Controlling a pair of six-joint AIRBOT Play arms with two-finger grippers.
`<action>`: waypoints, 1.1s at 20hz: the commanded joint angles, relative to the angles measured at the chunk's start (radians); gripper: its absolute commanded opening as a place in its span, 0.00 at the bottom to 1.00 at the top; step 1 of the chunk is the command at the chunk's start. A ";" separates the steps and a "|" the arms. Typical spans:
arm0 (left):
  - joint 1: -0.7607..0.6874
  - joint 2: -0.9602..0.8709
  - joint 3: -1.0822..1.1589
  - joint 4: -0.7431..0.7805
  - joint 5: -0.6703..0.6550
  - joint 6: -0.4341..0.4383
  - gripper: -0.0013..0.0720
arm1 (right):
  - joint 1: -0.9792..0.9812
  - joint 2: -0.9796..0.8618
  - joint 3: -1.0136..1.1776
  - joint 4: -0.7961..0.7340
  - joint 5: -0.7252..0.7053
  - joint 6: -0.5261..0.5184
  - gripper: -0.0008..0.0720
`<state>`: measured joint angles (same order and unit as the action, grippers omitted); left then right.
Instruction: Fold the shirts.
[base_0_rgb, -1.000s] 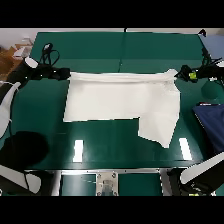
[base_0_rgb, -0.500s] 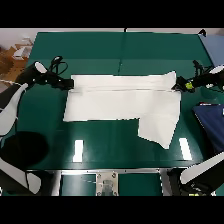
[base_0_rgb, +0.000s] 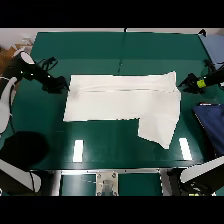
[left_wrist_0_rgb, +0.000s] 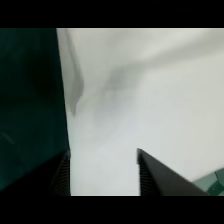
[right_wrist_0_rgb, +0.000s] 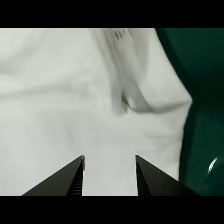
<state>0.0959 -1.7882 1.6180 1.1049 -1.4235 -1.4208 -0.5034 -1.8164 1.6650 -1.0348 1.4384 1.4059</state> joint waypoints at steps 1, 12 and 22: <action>0.039 0.060 -0.042 0.020 -0.238 -0.058 0.20 | -0.072 0.122 -0.149 -0.012 0.100 0.031 0.44; 0.036 0.710 -0.955 -0.085 0.353 -0.067 0.89 | -0.350 0.863 -1.093 -0.130 -0.238 0.064 0.43; -0.238 0.632 -1.111 -0.377 0.928 -0.101 0.90 | -0.322 0.820 -1.283 0.128 -0.386 -0.055 0.61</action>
<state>-0.0372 -1.1152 0.5297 0.8047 -0.7303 -1.4837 -0.8421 -0.9840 0.4259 -0.9676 1.0962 1.3880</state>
